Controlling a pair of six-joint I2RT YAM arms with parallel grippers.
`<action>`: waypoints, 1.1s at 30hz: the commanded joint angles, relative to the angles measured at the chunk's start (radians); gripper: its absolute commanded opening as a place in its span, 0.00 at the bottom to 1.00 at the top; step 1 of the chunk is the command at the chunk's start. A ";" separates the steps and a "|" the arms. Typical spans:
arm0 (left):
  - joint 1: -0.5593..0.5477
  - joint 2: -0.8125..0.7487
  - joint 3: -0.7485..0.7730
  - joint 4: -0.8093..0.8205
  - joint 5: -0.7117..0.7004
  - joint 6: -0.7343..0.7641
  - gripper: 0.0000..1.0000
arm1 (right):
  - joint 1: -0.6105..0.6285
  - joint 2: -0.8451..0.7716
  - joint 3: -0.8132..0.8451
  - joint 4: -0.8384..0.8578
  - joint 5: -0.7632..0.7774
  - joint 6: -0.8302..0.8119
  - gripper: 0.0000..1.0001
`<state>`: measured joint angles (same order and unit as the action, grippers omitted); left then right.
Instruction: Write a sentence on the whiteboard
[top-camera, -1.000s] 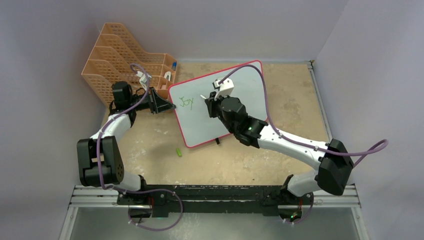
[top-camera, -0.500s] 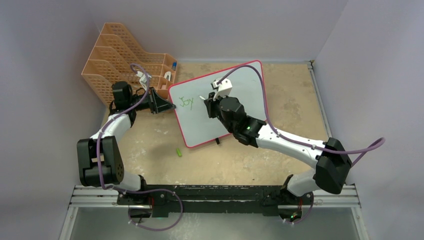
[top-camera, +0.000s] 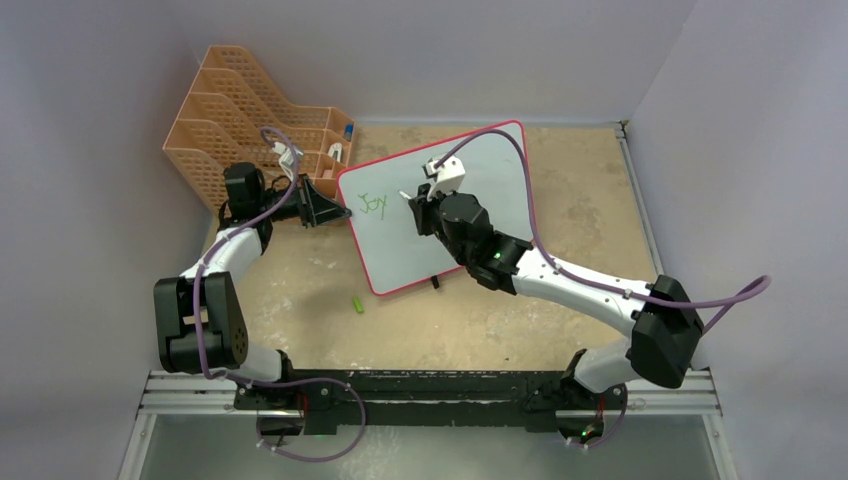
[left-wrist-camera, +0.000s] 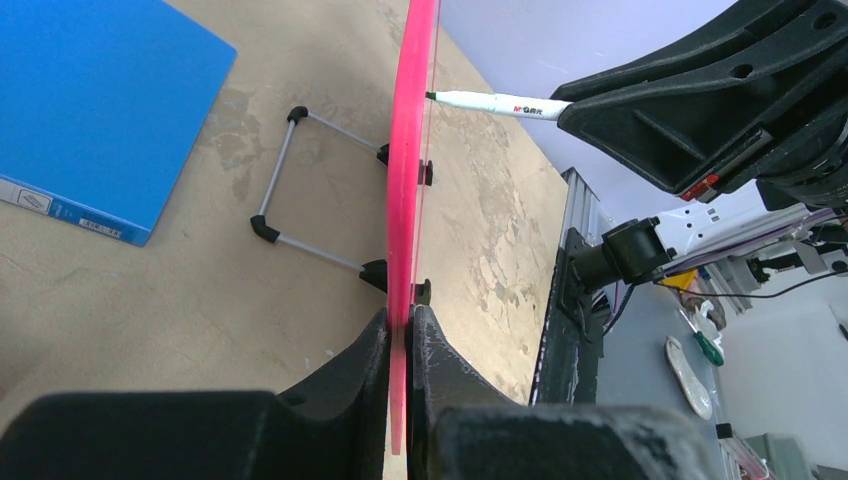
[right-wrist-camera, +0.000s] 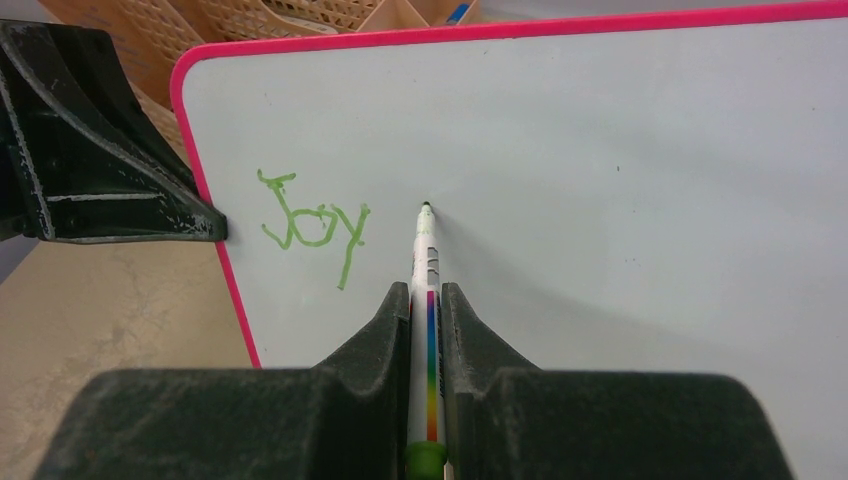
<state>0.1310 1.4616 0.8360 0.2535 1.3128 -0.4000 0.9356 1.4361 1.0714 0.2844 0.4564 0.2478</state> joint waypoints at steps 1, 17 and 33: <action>-0.014 -0.024 0.029 -0.005 0.011 0.021 0.00 | -0.009 -0.015 0.034 0.021 0.019 -0.007 0.00; -0.013 -0.017 0.032 -0.014 0.002 0.025 0.00 | -0.009 -0.053 0.024 0.011 -0.001 -0.006 0.00; -0.014 -0.017 0.033 -0.013 0.003 0.023 0.00 | -0.009 -0.052 0.021 0.009 -0.015 -0.003 0.00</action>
<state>0.1303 1.4616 0.8398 0.2451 1.3128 -0.4000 0.9291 1.4254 1.0714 0.2729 0.4500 0.2462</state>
